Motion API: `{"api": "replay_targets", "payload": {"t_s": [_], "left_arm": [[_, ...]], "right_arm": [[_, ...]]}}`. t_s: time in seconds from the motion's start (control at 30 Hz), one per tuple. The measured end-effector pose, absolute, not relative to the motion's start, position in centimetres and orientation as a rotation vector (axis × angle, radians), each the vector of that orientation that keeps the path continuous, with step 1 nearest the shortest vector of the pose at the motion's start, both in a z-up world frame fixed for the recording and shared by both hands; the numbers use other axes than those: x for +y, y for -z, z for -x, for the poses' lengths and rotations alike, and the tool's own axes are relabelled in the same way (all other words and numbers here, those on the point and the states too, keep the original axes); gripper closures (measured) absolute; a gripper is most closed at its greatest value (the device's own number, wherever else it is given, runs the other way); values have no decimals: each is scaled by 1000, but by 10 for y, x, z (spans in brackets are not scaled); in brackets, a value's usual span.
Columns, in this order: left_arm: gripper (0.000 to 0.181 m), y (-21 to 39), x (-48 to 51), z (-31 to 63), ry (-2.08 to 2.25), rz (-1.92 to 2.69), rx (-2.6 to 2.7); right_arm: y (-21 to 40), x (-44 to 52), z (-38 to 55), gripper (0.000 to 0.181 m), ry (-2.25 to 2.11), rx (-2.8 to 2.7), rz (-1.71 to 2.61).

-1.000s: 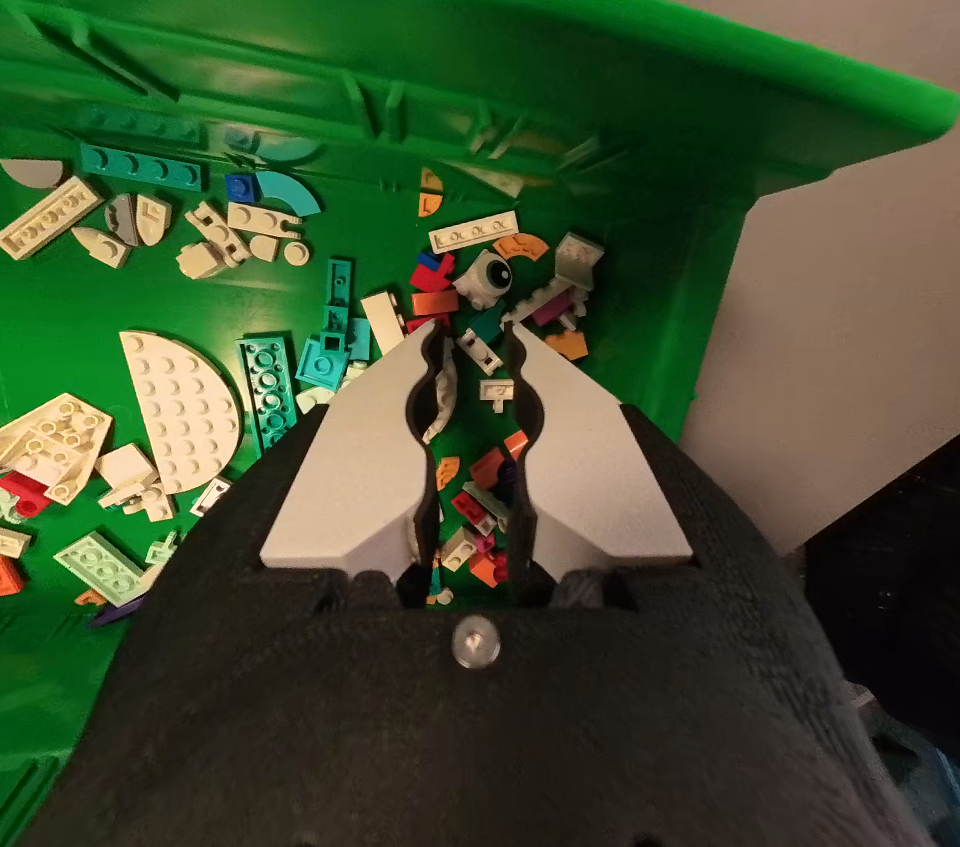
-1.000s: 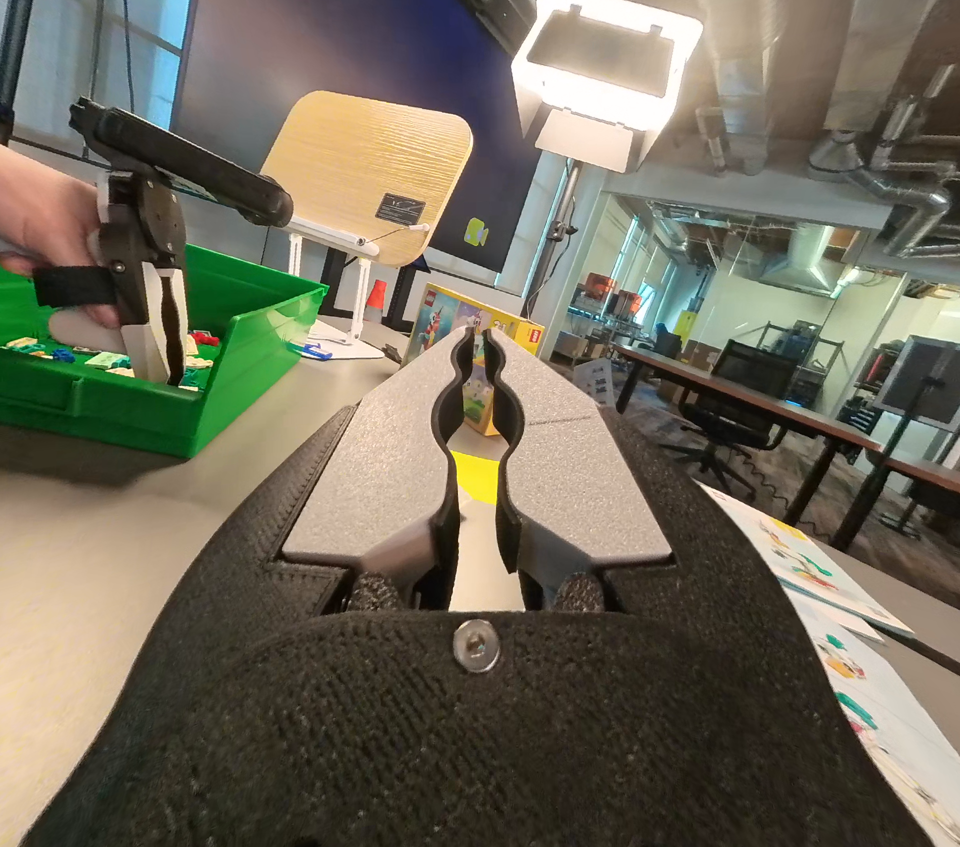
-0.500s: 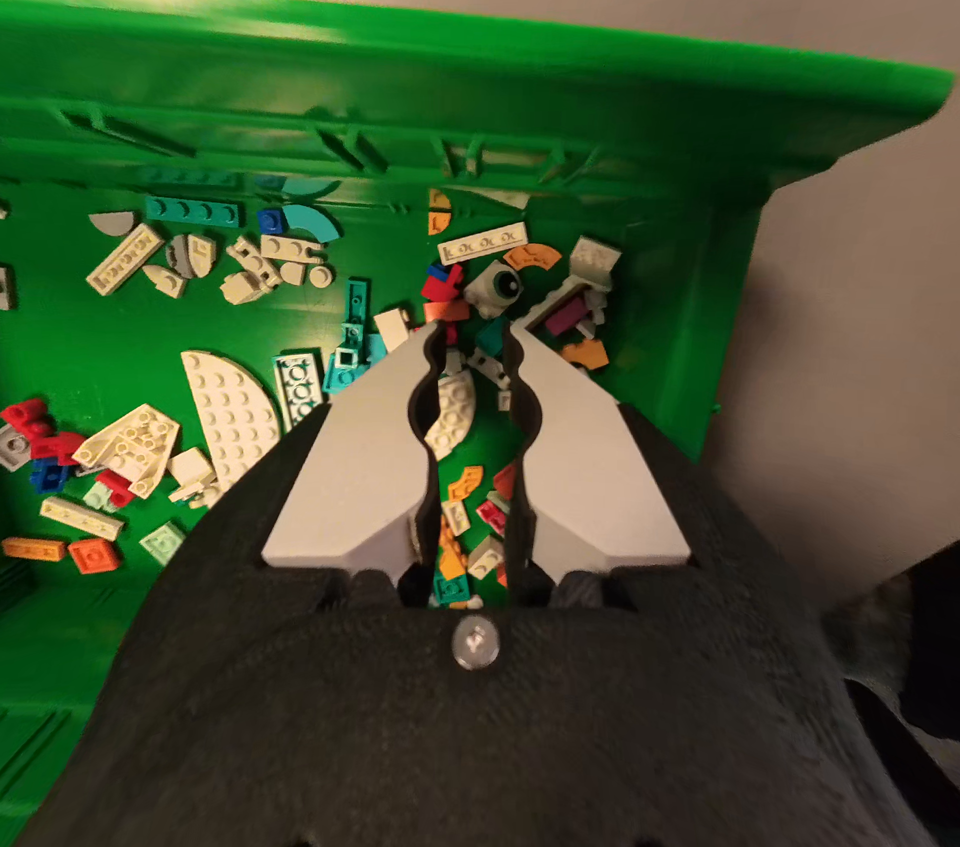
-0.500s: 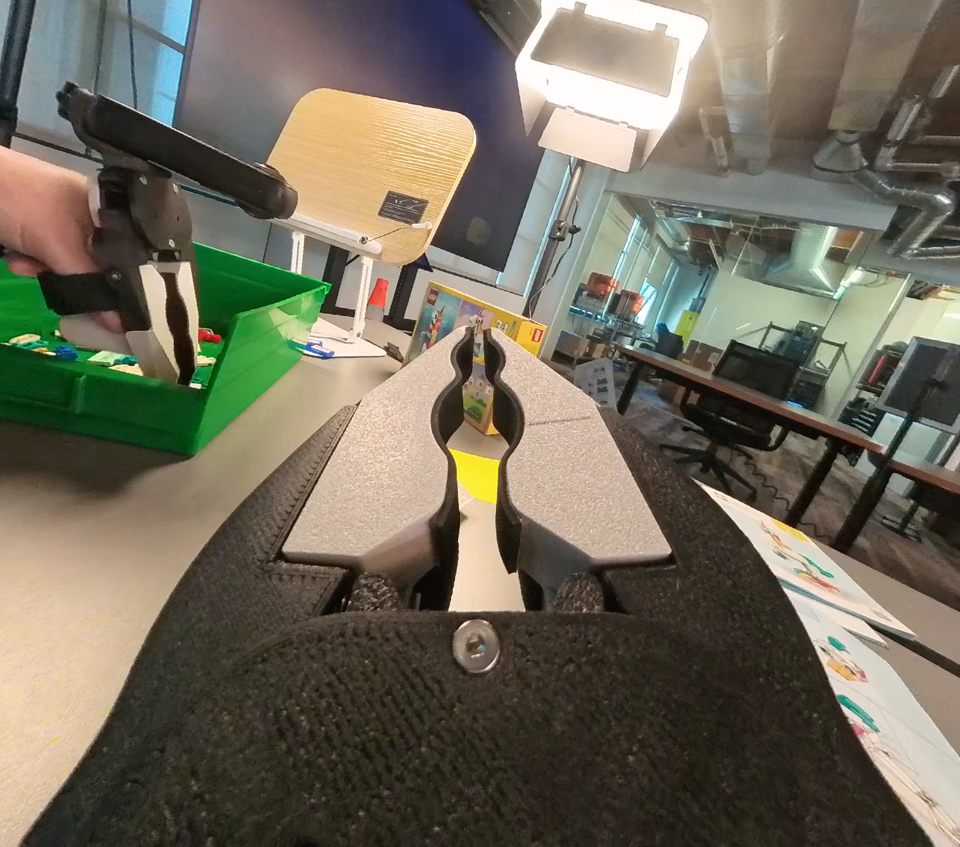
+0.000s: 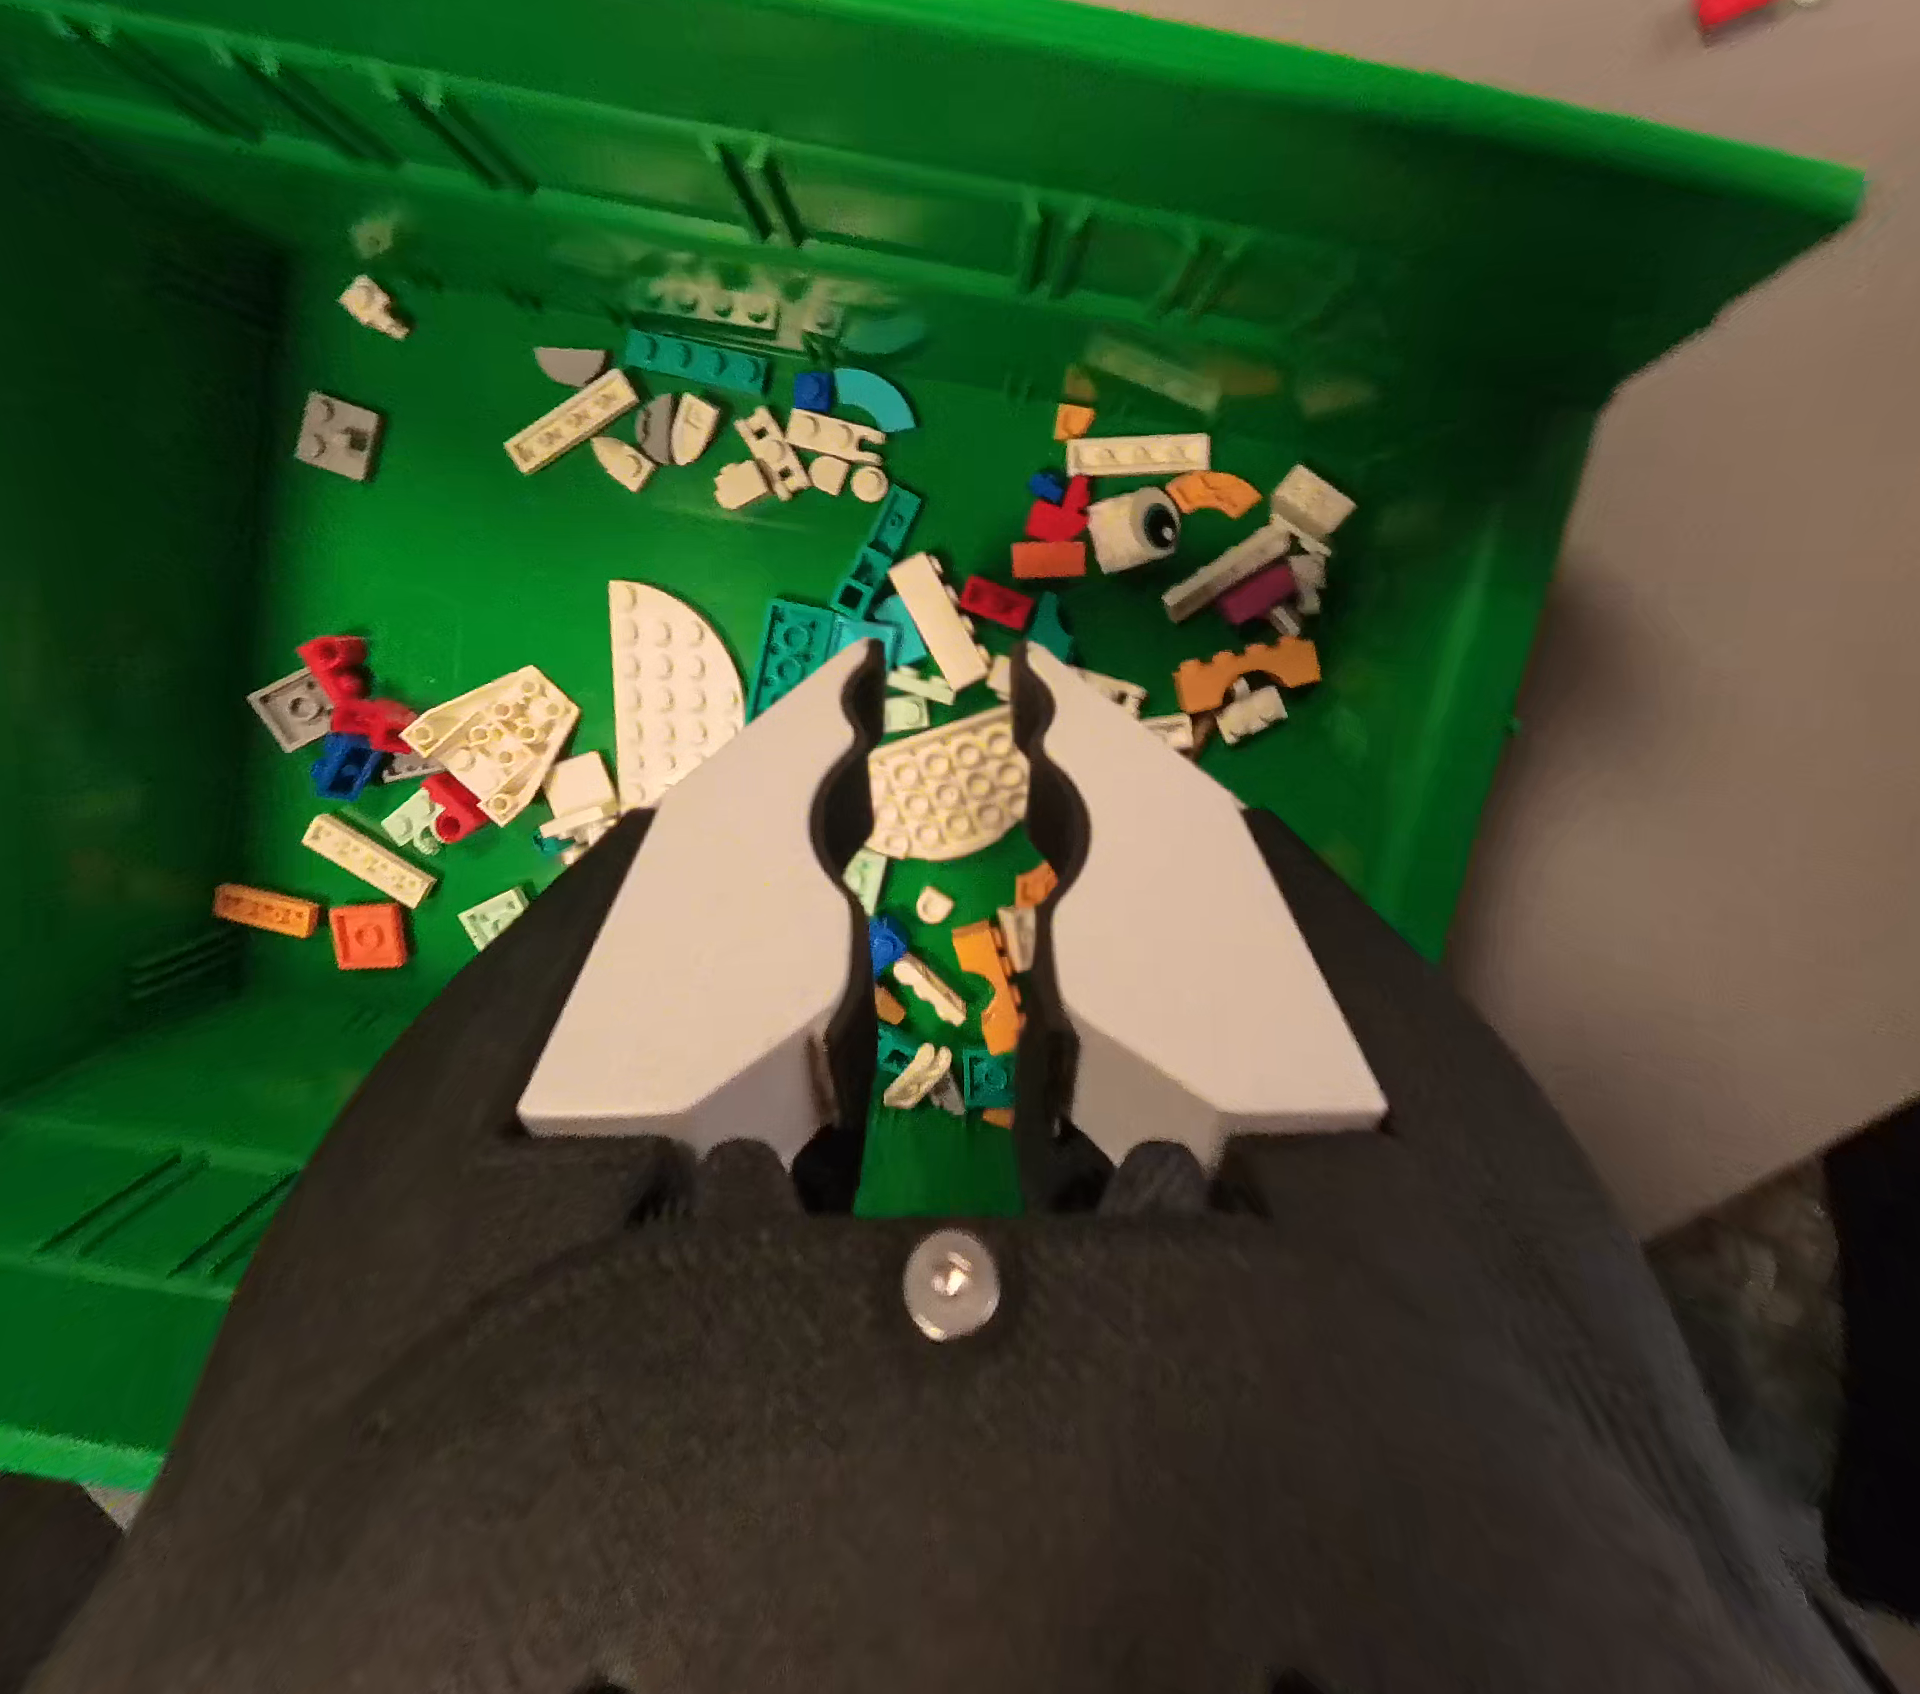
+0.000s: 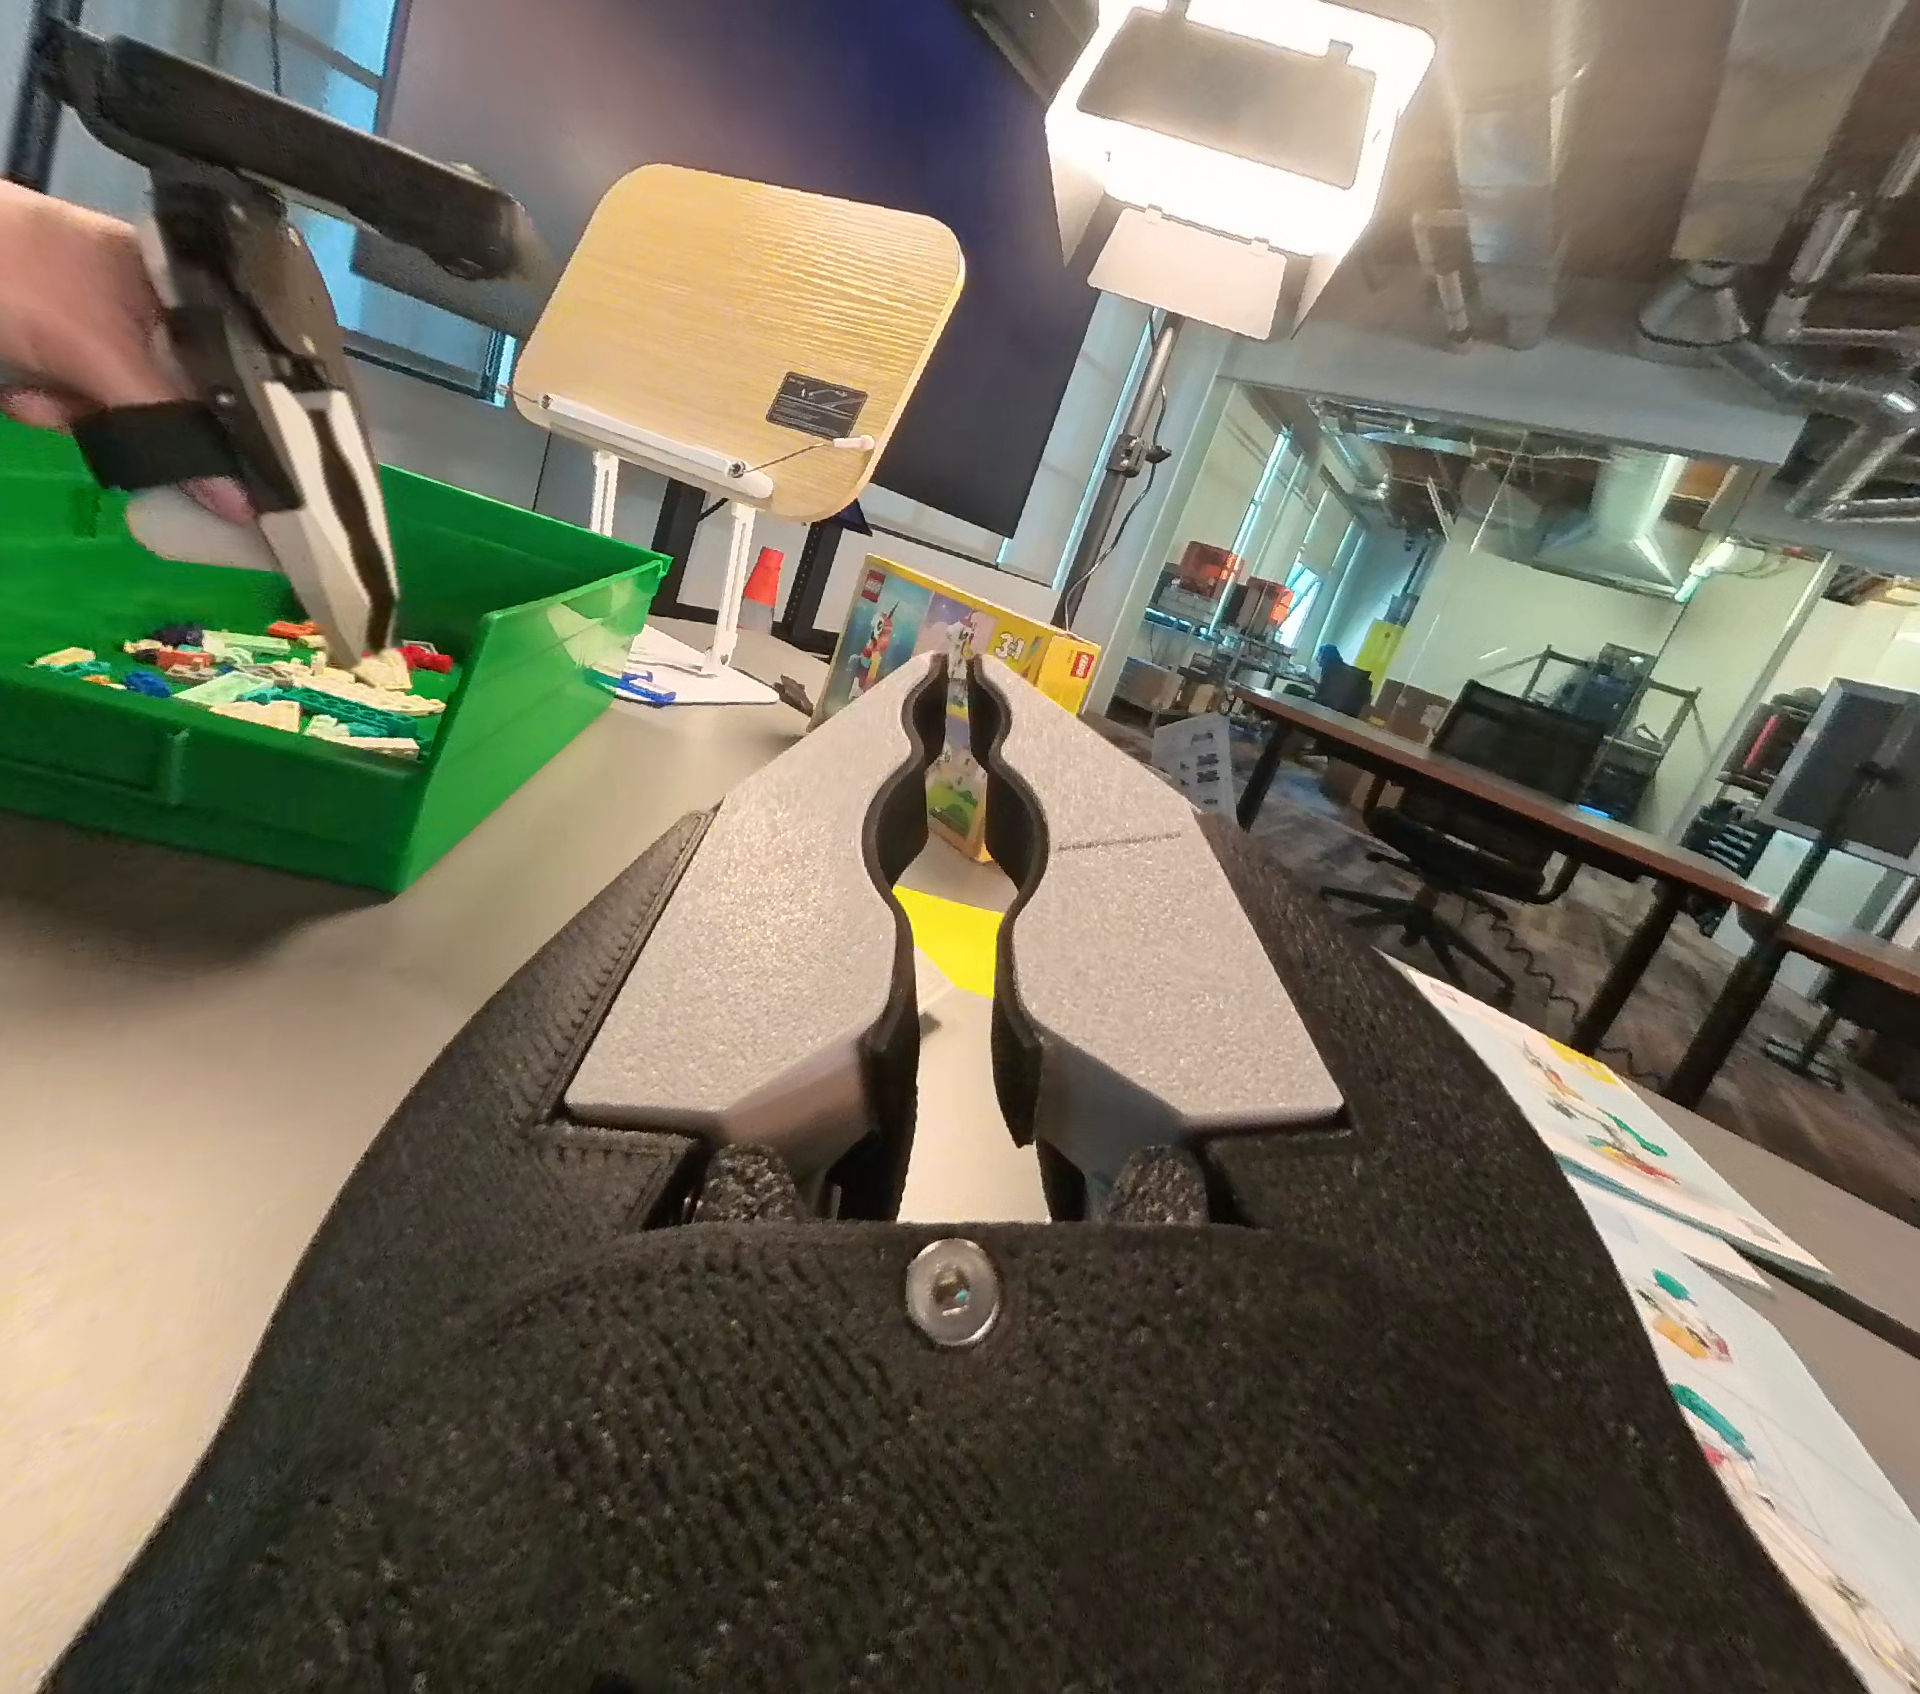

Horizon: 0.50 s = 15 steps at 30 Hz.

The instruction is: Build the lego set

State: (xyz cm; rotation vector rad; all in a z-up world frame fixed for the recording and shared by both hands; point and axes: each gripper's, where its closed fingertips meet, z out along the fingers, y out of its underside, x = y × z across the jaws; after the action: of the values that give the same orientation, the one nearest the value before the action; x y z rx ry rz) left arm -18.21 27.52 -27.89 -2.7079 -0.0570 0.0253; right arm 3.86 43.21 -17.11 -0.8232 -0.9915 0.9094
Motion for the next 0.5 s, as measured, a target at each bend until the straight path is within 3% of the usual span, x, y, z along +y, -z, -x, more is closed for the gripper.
{"api": "replay_targets", "payload": {"t_s": [0.03, 0.3, 0.5], "left_arm": [[157, 279, 272, 180, -7, 2719, -22], [118, 288, 245, 169, 82, 2873, 239], [122, 279, 220, 134, 269, 2877, 439]], "right_arm": [[171, 432, -38, 180, -911, -992, 823], [183, 426, -30, 181, -866, -1058, 800], [196, 431, -22, 181, -835, -1094, 821]]}}
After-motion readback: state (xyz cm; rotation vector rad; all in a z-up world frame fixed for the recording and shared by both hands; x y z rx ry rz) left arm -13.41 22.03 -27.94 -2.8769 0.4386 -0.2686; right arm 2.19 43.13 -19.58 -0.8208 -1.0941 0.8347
